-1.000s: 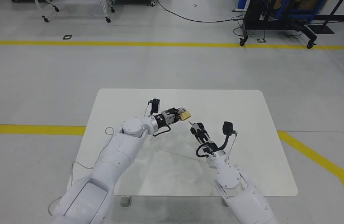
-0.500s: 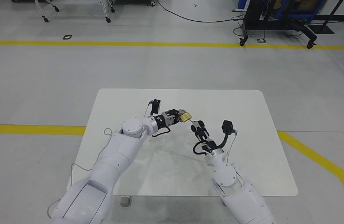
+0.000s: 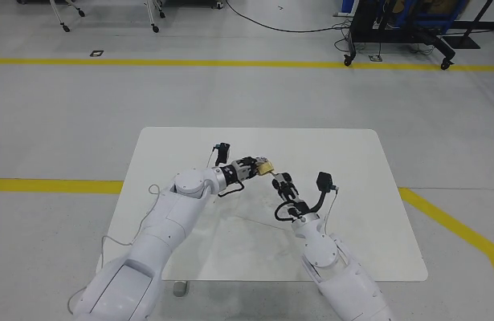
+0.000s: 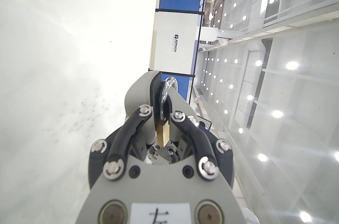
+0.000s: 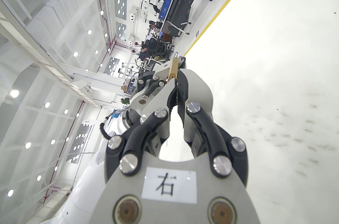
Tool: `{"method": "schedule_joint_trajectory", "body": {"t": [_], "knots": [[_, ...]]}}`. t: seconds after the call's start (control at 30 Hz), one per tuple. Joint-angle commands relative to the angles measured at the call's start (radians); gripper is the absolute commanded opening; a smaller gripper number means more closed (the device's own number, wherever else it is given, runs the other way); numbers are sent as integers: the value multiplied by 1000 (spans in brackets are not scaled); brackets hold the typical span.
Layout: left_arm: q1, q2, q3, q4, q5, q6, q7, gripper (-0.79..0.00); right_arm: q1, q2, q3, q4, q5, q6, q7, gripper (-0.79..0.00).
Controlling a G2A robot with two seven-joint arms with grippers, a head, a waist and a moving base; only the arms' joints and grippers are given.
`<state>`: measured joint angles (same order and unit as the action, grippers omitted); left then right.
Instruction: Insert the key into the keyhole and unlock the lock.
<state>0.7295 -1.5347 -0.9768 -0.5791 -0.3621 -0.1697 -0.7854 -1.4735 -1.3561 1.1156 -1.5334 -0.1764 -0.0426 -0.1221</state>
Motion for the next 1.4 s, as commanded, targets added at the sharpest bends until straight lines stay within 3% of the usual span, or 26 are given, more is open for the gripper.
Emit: {"method": "schedule_joint_trajectory", "body": {"t": [0.0,1.37], "knots": [[1,0,-2,-2,1,3,5,-785,-4,0,4,-4,1,0,1,-785],[2,-2,-18,-4,21,4,-24,-785,13,-28,-19,26,-28,10,11,-785]]}}
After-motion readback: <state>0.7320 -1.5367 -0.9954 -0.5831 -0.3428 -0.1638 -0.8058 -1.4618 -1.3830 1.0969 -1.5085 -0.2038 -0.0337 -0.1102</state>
